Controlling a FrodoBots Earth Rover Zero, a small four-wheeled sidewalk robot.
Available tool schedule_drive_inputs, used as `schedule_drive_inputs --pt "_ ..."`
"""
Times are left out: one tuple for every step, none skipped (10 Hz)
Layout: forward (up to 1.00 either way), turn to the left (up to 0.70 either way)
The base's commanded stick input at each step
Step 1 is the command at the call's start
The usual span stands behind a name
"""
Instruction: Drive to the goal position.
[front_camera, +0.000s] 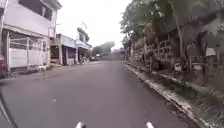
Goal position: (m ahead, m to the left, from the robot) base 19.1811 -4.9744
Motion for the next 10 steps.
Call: schedule_drive_inputs --pt "0.70 -0.01" --pt "0.70 -0.07" --pt "0.70 -0.03" --pt "0.70 0.00" --pt "0.70 0.00" --pt "0.70 0.00" --pt "0.70 0.00" --pt "0.70 0.00" --pt "0.70 0.00" --pt "0.70 0.00"
